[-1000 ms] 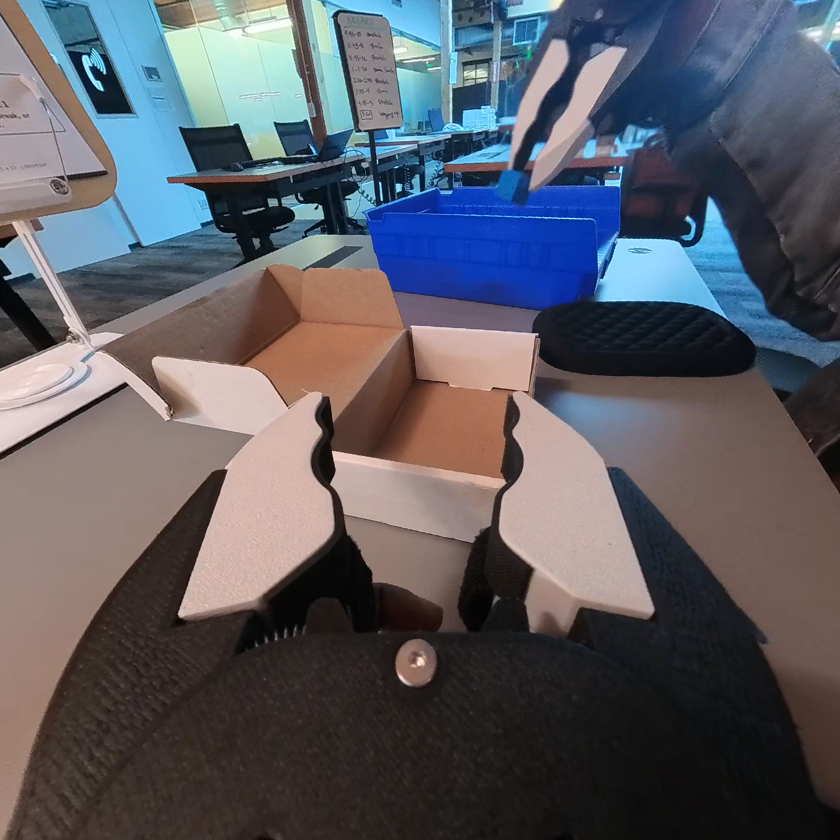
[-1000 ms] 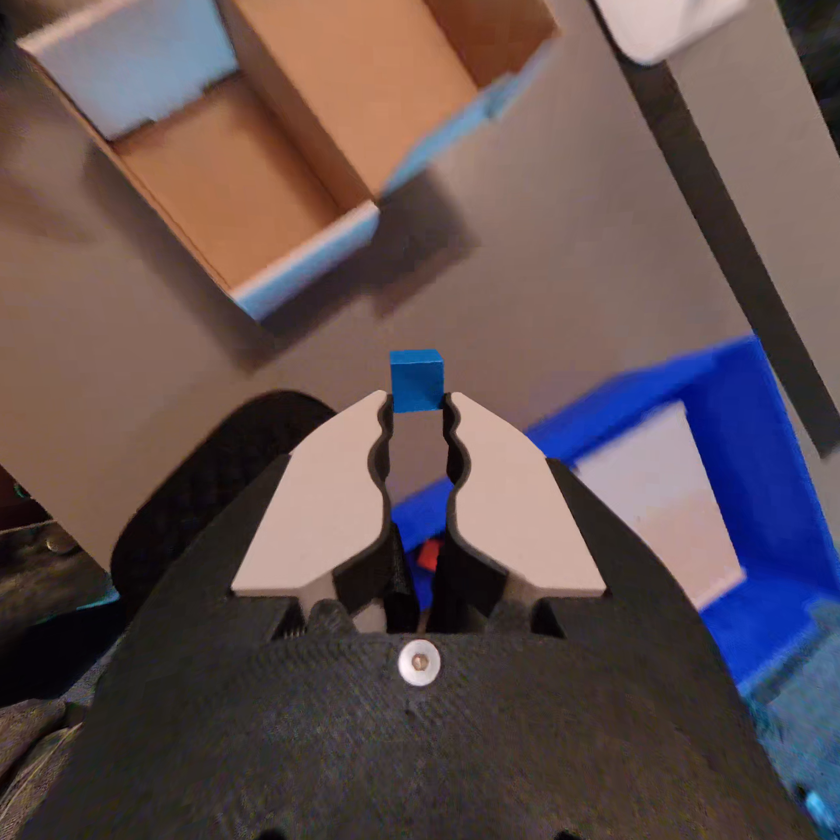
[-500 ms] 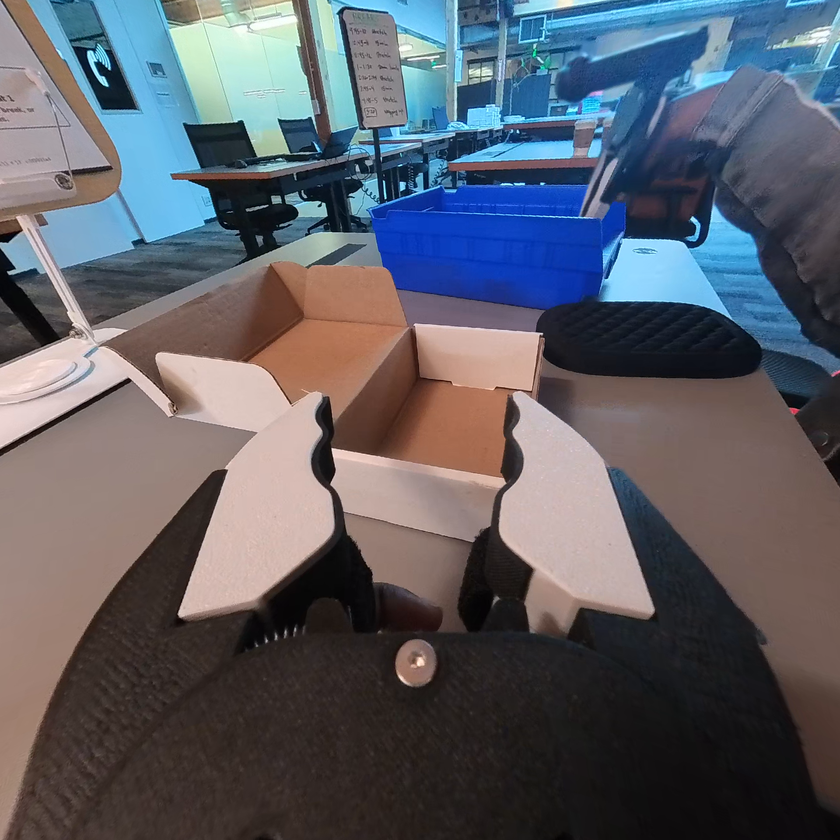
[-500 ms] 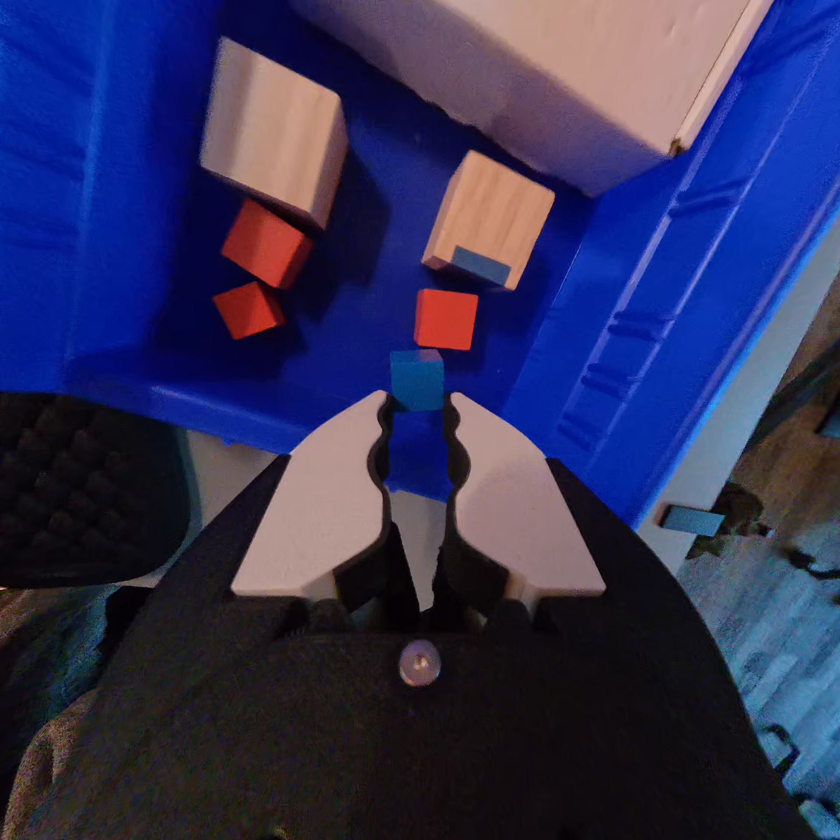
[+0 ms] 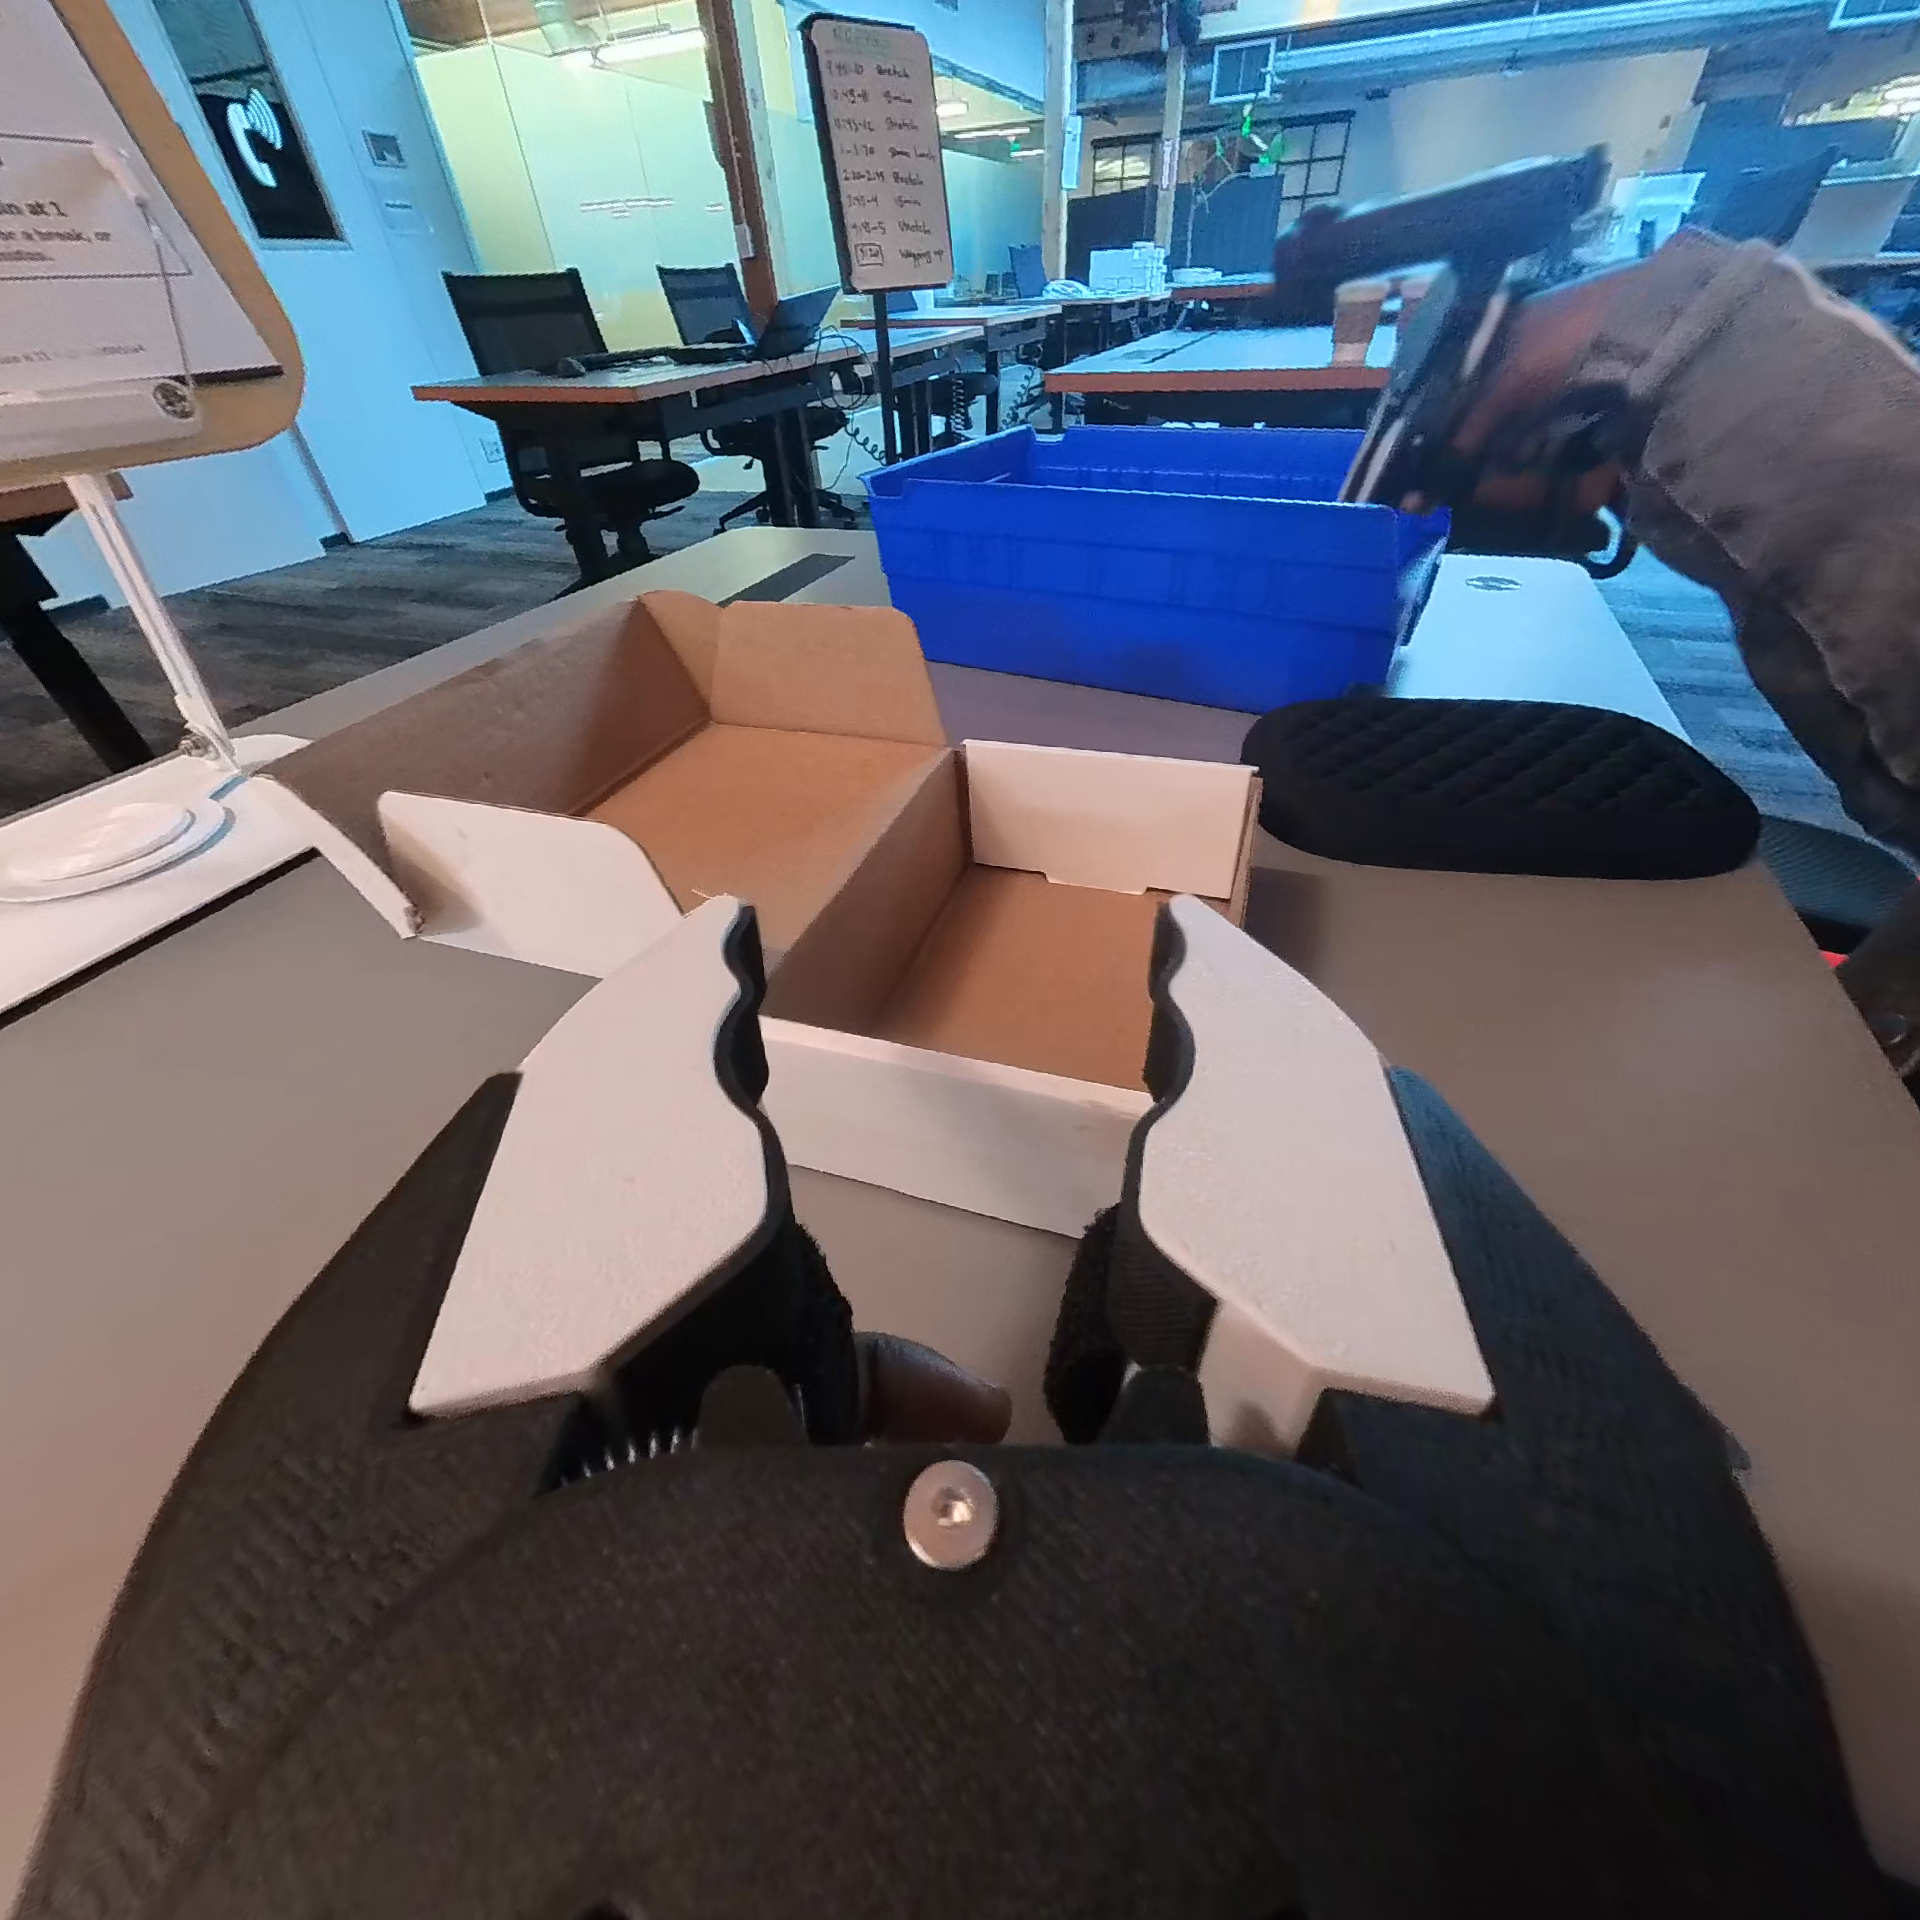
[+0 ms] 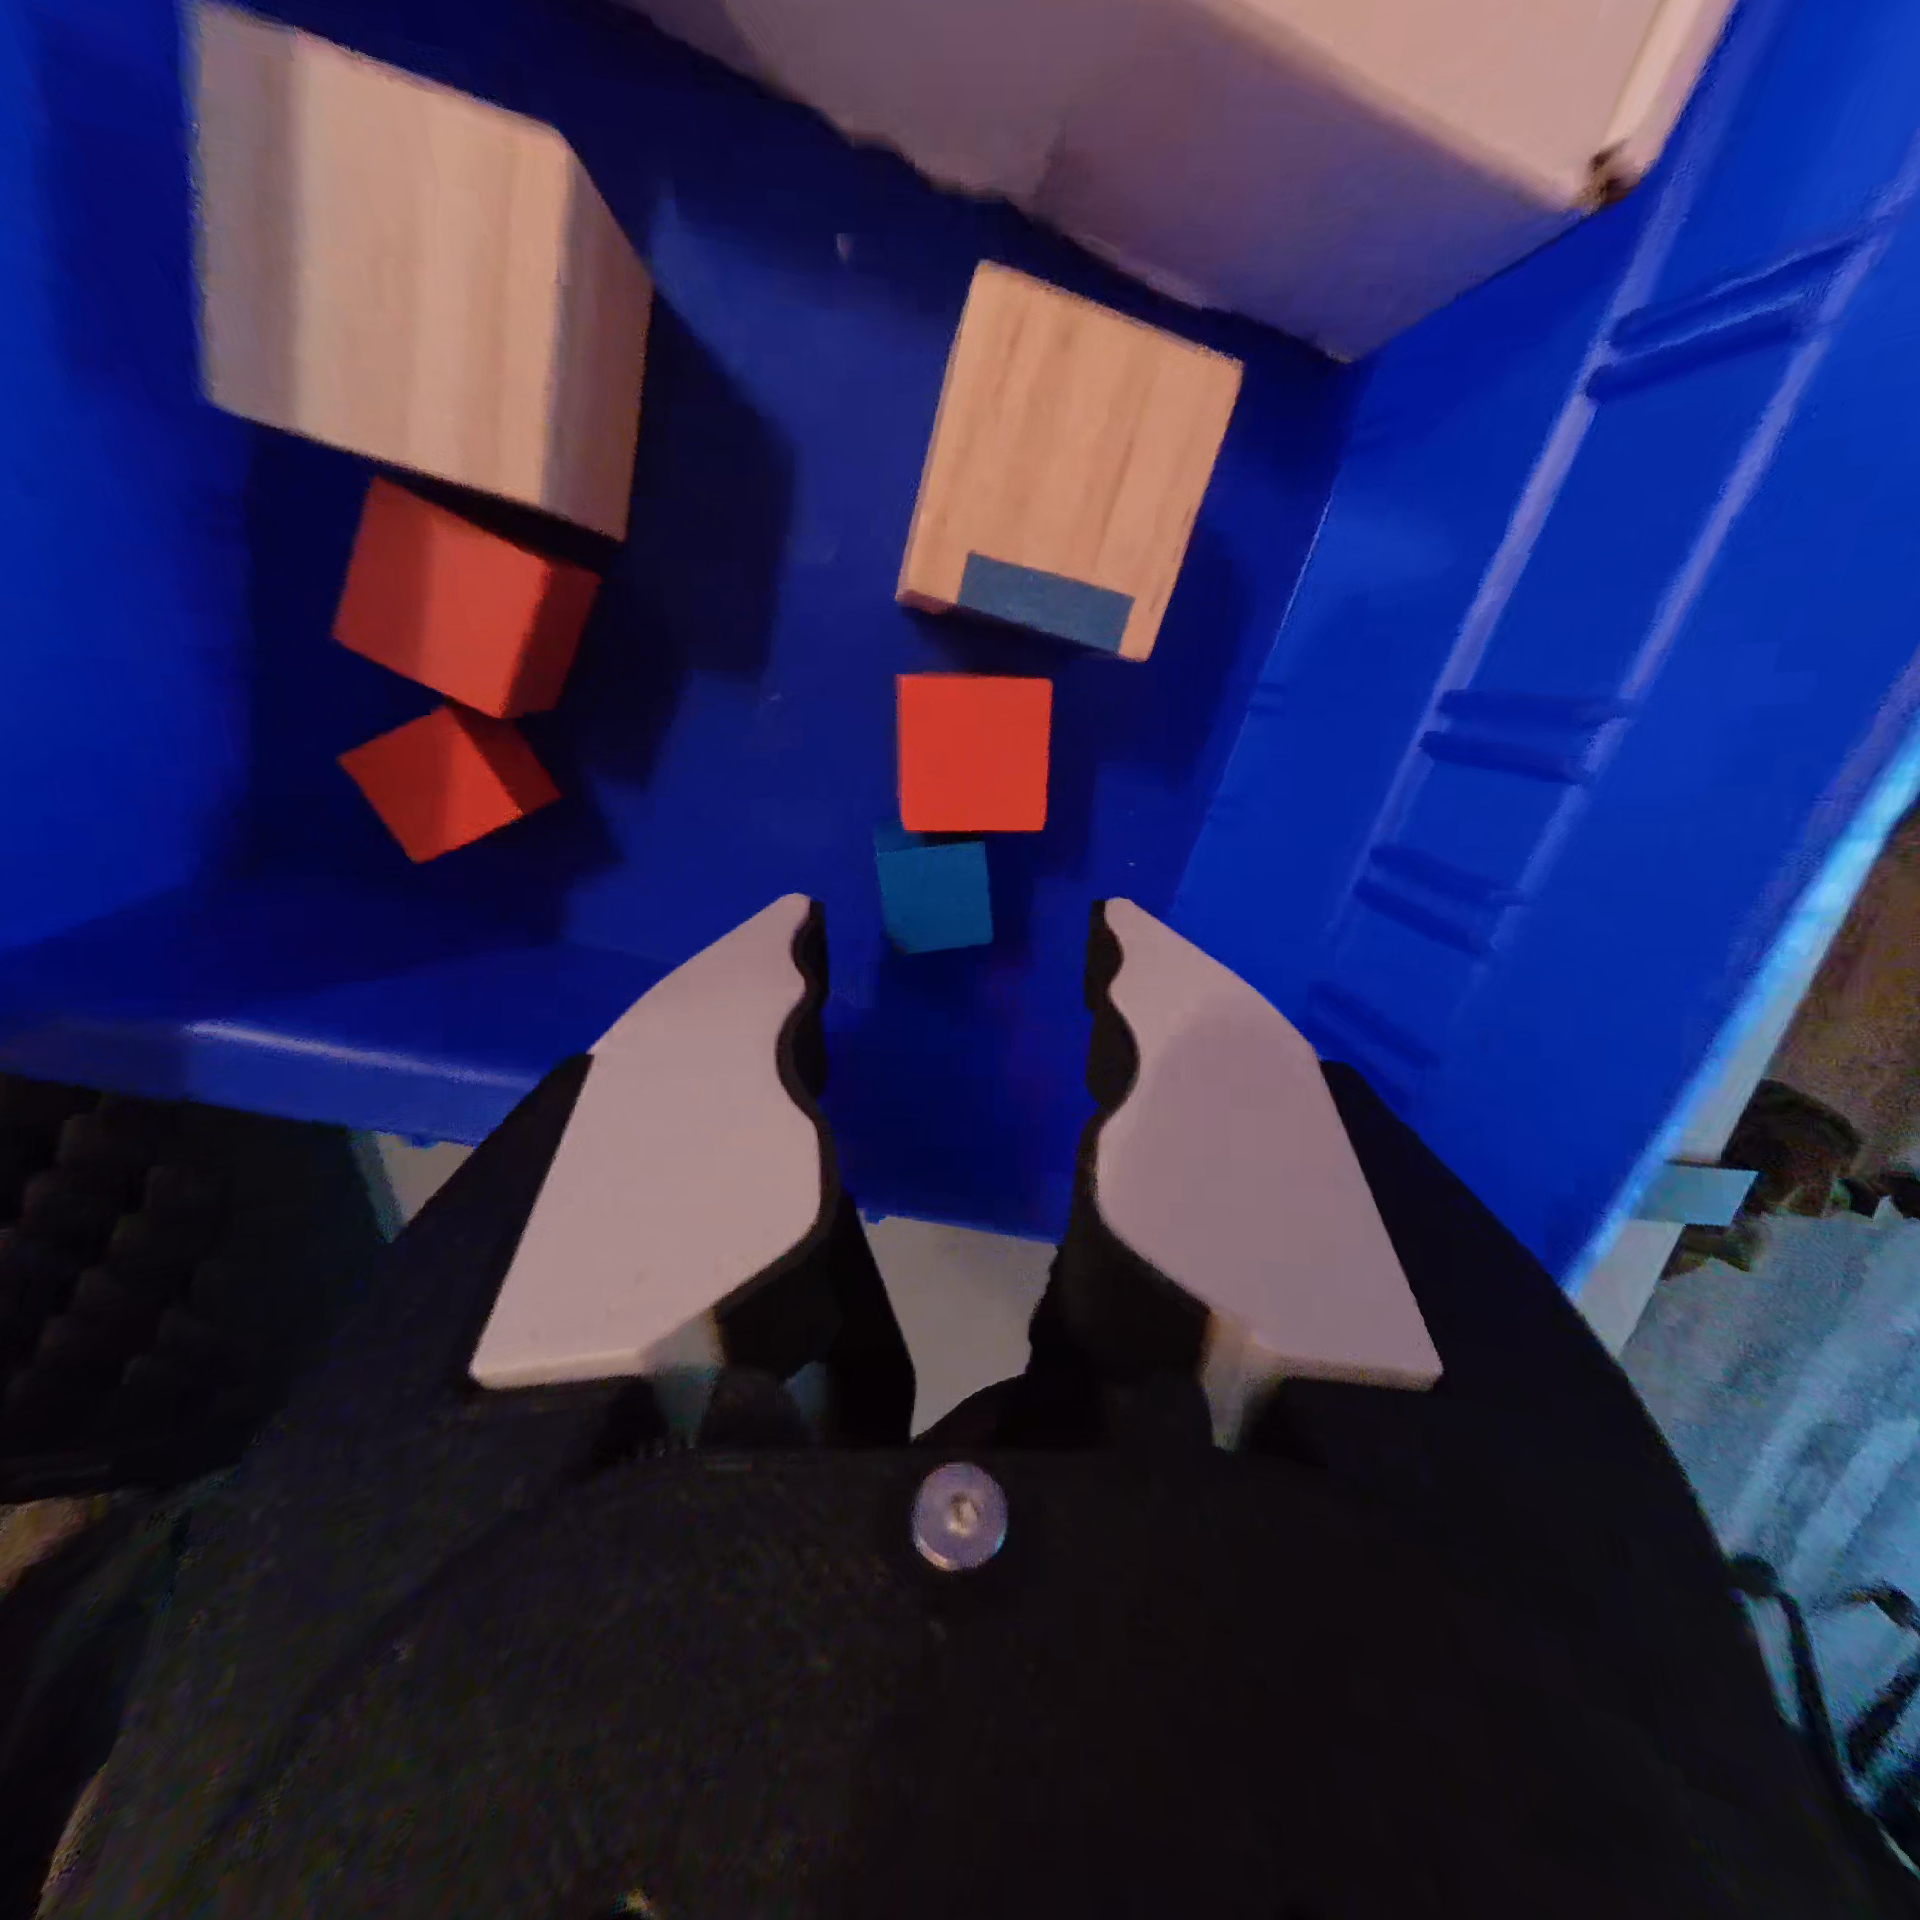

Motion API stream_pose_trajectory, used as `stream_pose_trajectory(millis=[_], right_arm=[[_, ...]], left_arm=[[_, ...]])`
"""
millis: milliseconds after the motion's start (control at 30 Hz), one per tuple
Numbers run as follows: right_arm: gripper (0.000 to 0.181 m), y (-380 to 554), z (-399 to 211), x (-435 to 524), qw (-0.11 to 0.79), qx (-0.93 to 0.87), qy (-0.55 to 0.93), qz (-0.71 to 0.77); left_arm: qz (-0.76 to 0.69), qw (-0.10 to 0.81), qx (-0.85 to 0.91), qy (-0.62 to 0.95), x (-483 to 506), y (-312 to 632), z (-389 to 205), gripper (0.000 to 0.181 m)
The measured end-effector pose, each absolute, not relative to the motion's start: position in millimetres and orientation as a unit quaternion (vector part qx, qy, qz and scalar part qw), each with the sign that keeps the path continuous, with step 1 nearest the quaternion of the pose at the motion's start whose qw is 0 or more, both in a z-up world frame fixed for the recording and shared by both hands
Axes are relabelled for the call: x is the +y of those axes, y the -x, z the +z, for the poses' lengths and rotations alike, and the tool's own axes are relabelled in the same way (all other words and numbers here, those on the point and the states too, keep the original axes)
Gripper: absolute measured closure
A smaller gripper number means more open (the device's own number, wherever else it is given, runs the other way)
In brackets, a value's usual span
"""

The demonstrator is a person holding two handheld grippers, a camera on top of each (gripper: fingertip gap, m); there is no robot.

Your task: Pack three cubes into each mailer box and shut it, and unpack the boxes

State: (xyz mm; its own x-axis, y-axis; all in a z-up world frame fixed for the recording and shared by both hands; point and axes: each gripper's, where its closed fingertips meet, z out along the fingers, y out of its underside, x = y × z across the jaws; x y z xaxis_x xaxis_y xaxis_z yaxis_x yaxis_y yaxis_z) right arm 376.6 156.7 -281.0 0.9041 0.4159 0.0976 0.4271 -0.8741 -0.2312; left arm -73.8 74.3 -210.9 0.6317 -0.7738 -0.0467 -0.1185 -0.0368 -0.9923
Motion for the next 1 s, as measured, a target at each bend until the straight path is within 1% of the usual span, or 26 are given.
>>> stream_pose_trajectory(millis=[67,100,200,233,300,367,400,467,533,567,667,767,900,1000], right_arm=[[0.131,-361.9,-257.9,164.3,0.192,-0.216,0.957,-0.002],[0.130,-348.1,-241.5,170.0,0.240,-0.224,0.944,0.017],[0.127,-286.7,-188.8,180.4,0.369,-0.263,0.886,0.103],[0.126,-263.0,-172.9,181.8,0.402,-0.280,0.862,0.130],[0.125,-206.1,-140.8,179.3,0.464,-0.325,0.798,0.205],[0.131,-149.2,-114.9,171.5,0.501,-0.352,0.734,0.295],[0.137,-124.1,-106.9,168.4,0.507,-0.361,0.709,0.334],[0.158,-81.2,-98.4,169.6,0.518,-0.368,0.665,0.393],[0.173,-53.4,-113.0,189.0,0.514,-0.364,0.668,0.396],[0.177,-44.8,-129.0,200.9,0.501,-0.362,0.685,0.386],[0.180,-38.0,-185.5,220.8,0.436,-0.349,0.743,0.369],[0.180,-45.9,-219.8,236.9,0.417,-0.317,0.772,0.361],[0.181,-37.3,-238.8,233.0,0.365,-0.323,0.778,0.396],[0.181,-29.2,-237.3,225.8,0.357,-0.339,0.765,0.415]], left_arm=[[-0.271,0.611,0.321,0.671,76.9,76.9,-209.7,0.110],[-0.272,0.613,0.313,0.673,78.6,79.1,-208.6,0.110],[-0.274,0.620,0.273,0.683,86.8,89.3,-203.3,0.110],[-0.271,0.626,0.254,0.686,91.3,94.8,-199.3,0.114],[-0.256,0.646,0.206,0.689,102.0,108.8,-186.5,0.127],[-0.247,0.665,0.167,0.685,111.0,120.0,-170.7,0.142],[-0.247,0.673,0.157,0.679,114.8,122.8,-162.9,0.149],[-0.244,0.676,0.137,0.682,126.1,128.6,-155.0,0.160],[-0.230,0.648,0.115,0.717,142.1,135.1,-164.9,0.172],[-0.222,0.625,0.107,0.740,149.4,137.2,-175.5,0.178],[-0.199,0.569,0.081,0.794,166.3,145.3,-212.0,0.181],[-0.221,0.532,0.071,0.814,171.1,142.6,-236.6,0.181],[-0.248,0.524,0.081,0.811,176.2,133.2,-237.9,0.181],[-0.249,0.517,0.118,0.810,176.9,122.3,-237.4,0.181]])
